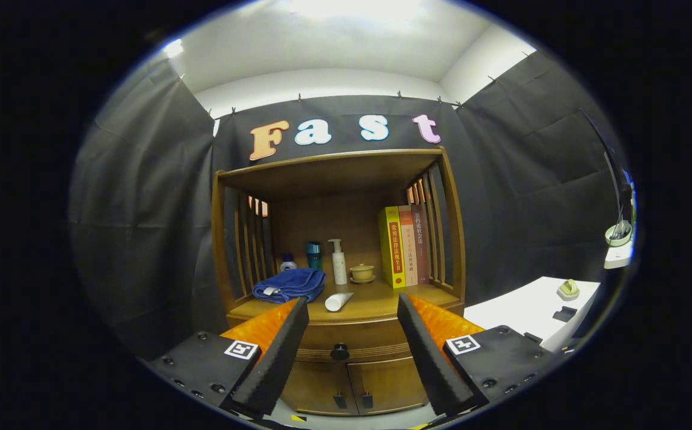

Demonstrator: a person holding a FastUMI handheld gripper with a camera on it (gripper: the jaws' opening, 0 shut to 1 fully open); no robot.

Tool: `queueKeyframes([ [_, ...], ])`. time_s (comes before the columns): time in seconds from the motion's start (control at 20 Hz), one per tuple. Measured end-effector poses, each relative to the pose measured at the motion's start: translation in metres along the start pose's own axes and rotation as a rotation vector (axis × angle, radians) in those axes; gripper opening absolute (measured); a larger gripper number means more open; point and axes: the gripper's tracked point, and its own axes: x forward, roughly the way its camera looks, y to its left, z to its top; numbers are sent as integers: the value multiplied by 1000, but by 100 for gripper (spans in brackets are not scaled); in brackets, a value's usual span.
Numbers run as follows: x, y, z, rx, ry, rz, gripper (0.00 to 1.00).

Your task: Pull open the drawer, take out the items inside it, and place them on the countertop above the cabinet.

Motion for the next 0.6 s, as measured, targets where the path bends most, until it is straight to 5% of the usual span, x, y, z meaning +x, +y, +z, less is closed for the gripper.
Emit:
queueKeyframes([
  [0.6, -1, 6, 0, -2, 0, 11, 98],
])
